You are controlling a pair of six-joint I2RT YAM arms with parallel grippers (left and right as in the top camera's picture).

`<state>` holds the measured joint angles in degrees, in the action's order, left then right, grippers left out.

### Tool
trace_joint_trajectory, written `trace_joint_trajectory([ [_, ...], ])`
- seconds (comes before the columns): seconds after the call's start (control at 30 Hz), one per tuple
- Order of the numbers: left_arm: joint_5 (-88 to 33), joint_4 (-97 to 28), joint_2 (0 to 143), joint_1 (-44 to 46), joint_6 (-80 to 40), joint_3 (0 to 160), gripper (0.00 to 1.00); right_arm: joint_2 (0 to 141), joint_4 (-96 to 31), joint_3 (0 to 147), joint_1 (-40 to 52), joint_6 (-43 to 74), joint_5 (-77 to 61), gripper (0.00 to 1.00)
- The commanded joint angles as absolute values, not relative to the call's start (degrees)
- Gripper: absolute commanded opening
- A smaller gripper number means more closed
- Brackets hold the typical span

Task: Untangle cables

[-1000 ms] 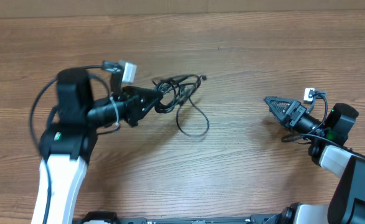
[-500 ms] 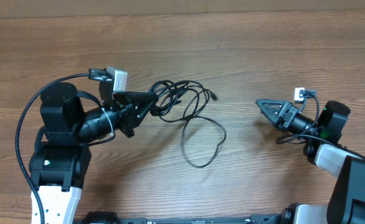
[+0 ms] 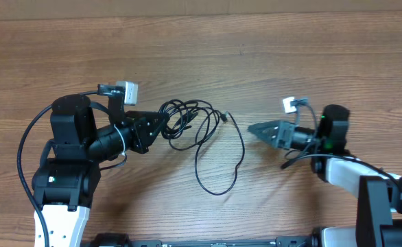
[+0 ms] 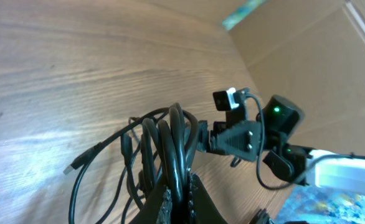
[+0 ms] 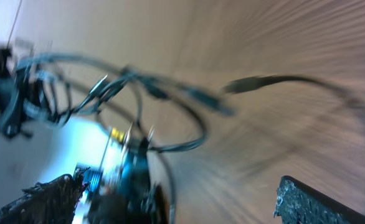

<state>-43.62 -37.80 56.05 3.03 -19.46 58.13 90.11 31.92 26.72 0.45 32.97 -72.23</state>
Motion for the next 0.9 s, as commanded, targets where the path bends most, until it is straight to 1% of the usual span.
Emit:
trace_joint_trajectory([
  [0.0,-41.7,-37.4,55.8,3.4,-21.3,59.2,0.04,89.5,33.5,27.1,5.1,33.2,-73.6,1.00],
  [0.13,-39.6,-37.8,55.8,3.4,-23.4,59.2,0.04,89.5,38.7,27.1,9.1,37.1,-73.7,1.00],
  [0.3,-39.6,-38.9,55.8,3.4,-24.1,59.2,0.04,89.5,51.4,27.1,14.7,44.2,-73.8,0.99],
  [0.4,-39.7,-39.0,55.8,3.4,-24.6,59.2,0.04,89.5,56.7,27.1,18.0,45.6,-73.0,0.99],
  [0.53,-39.7,-38.8,55.8,3.4,-26.0,59.2,0.04,89.5,56.2,27.1,21.4,45.6,-66.1,0.99],
  [0.73,-40.2,-38.5,55.8,3.4,-26.5,59.2,0.04,89.5,56.1,27.1,23.4,45.6,-57.9,1.00],
  [0.87,-40.5,-37.3,55.8,3.4,-28.8,59.2,0.04,89.5,56.1,27.1,24.8,45.6,-53.3,1.00],
])
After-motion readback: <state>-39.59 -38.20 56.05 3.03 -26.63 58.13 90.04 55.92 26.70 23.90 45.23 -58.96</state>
